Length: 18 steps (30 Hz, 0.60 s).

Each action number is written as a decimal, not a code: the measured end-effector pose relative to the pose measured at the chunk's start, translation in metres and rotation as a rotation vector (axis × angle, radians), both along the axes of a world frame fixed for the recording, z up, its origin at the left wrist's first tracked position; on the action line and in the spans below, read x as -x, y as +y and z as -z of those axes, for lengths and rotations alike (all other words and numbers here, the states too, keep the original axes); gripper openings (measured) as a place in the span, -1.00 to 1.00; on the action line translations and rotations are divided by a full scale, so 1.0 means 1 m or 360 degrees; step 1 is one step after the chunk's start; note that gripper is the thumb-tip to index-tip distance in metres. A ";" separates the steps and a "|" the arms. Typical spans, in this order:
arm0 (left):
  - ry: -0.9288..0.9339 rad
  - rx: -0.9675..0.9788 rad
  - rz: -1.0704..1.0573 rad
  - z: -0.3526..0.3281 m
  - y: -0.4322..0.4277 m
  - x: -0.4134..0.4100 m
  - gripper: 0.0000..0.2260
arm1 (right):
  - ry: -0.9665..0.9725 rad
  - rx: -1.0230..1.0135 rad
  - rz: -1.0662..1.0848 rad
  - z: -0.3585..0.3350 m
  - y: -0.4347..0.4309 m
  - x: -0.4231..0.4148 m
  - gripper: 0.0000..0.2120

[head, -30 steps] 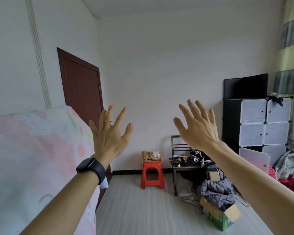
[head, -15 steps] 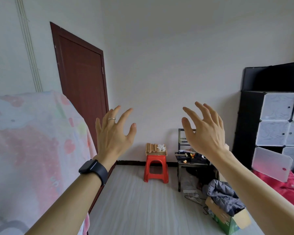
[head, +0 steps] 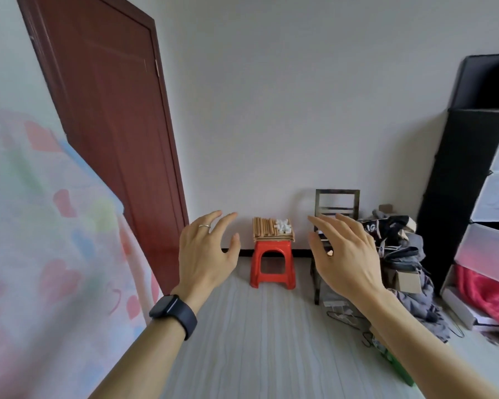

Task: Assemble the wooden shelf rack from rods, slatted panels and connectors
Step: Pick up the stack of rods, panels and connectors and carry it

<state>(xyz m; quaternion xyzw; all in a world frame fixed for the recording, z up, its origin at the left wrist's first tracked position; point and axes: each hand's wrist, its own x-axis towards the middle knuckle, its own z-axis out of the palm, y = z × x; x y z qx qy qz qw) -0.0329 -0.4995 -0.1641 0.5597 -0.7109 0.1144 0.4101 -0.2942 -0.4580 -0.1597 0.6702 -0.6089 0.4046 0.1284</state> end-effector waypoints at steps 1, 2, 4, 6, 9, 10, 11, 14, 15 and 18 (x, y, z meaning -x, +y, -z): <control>-0.0028 -0.0026 0.0008 0.006 -0.019 -0.001 -0.63 | -0.0008 -0.0039 0.0023 0.006 -0.017 -0.002 -0.69; -0.0034 -0.0055 0.0010 0.012 -0.037 -0.002 -0.64 | -0.0017 -0.0080 0.0039 0.011 -0.035 -0.003 -0.69; -0.0030 -0.0123 0.0022 0.022 -0.073 -0.002 -0.65 | -0.0040 -0.0153 0.0054 0.022 -0.070 -0.002 -0.71; -0.0068 -0.0181 0.0047 0.034 -0.108 0.002 -0.65 | -0.0067 -0.0212 0.0082 0.035 -0.102 0.000 -0.72; -0.0106 -0.0274 0.0078 0.053 -0.165 0.011 -0.65 | -0.0058 -0.0290 0.0094 0.052 -0.159 0.007 -0.71; -0.0124 -0.0316 0.0081 0.060 -0.184 0.015 -0.65 | -0.0043 -0.0335 0.0095 0.058 -0.179 0.011 -0.70; -0.0145 -0.0347 0.0084 0.068 -0.203 0.020 -0.65 | -0.0033 -0.0377 0.0097 0.063 -0.200 0.015 -0.69; -0.0159 -0.0385 0.0120 0.090 -0.264 0.033 -0.65 | -0.0082 -0.0414 0.0090 0.080 -0.266 0.030 -0.69; -0.0174 -0.0400 0.0124 0.094 -0.285 0.039 -0.65 | -0.0091 -0.0421 0.0083 0.085 -0.288 0.036 -0.70; -0.0189 -0.0509 0.0090 0.103 -0.349 0.052 -0.65 | -0.0115 -0.0493 0.0044 0.093 -0.356 0.053 -0.69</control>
